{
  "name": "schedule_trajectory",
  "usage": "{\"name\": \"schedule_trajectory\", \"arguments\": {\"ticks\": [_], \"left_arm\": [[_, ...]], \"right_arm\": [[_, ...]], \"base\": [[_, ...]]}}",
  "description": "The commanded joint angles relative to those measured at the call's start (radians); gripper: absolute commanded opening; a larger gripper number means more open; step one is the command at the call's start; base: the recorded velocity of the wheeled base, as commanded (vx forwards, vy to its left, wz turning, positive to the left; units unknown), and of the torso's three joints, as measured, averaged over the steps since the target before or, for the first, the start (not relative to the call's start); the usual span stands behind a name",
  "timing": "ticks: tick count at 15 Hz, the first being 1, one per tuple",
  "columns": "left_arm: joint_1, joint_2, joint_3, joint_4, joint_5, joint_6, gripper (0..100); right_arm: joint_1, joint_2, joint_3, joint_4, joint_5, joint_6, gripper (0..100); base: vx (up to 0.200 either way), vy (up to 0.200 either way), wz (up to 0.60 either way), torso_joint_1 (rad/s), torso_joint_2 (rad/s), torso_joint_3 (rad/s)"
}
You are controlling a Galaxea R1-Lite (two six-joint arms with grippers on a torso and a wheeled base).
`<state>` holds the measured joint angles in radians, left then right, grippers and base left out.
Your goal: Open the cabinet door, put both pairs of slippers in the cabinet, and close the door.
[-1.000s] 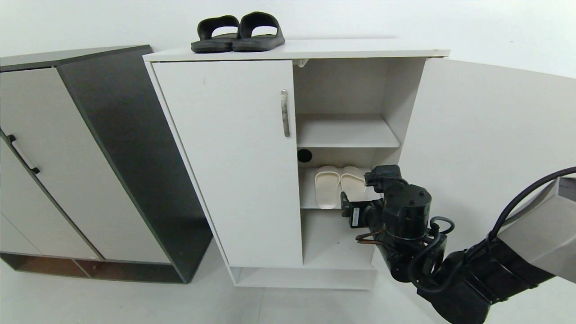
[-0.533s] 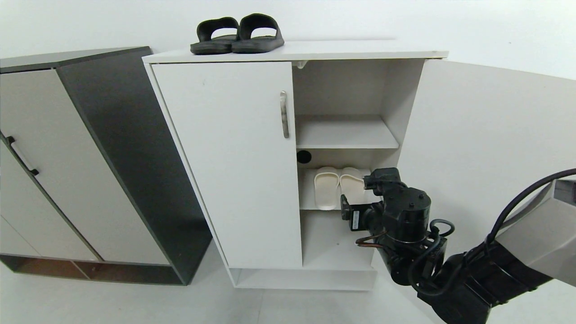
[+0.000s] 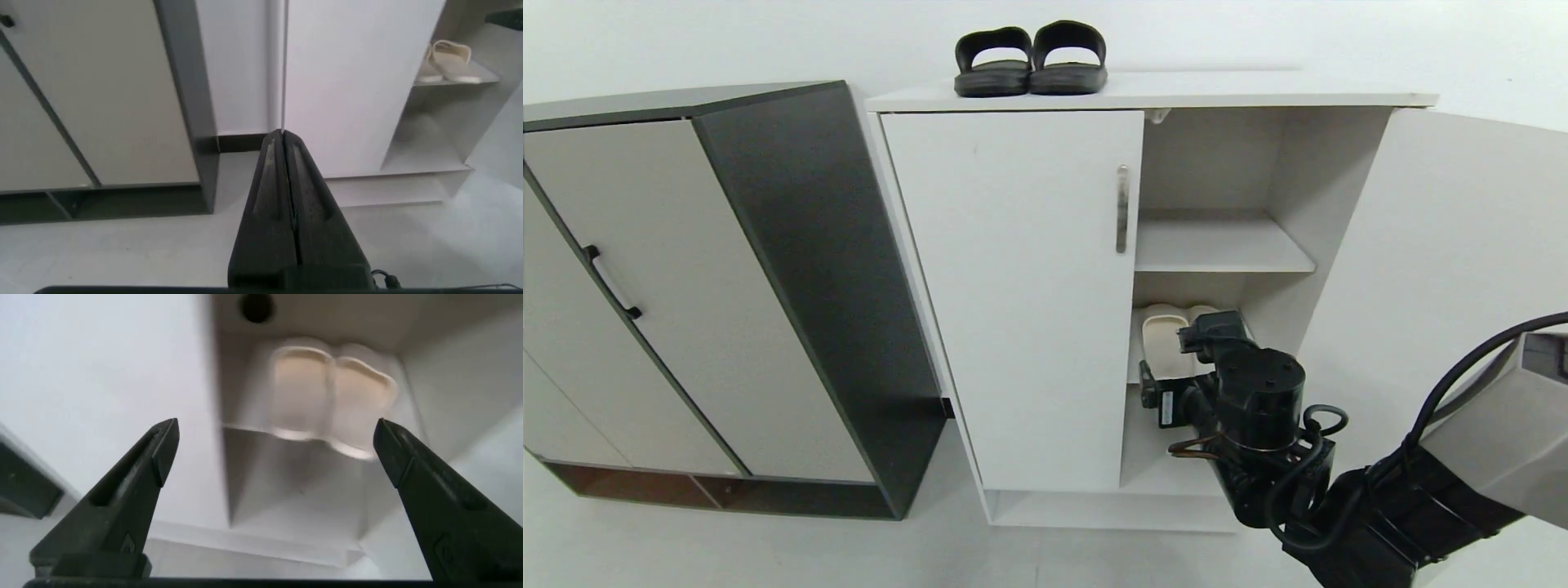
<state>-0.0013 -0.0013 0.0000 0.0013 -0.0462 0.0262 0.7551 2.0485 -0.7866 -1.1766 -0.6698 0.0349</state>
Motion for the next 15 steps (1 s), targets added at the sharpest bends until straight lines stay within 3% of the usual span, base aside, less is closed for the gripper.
{"name": "schedule_trajectory", "arguments": {"ticks": [1,8,15], "left_arm": [[0.000,0.001,0.000,0.000,0.000,0.000,0],[0.000,0.001,0.000,0.000,0.000,0.000,0],[0.000,0.001,0.000,0.000,0.000,0.000,0]], "right_arm": [[0.001,0.005,0.029,-0.058,0.004,-0.036,100],[-0.003,0.028,0.036,-0.124,0.027,-0.056,100],[-0.028,0.030,0.086,-0.175,0.084,-0.078,100]], "base": [[0.000,0.200,0.00,0.007,0.01,0.007],[0.000,0.200,0.00,0.003,0.00,0.002],[0.000,0.000,0.00,0.000,0.00,0.000]]}}
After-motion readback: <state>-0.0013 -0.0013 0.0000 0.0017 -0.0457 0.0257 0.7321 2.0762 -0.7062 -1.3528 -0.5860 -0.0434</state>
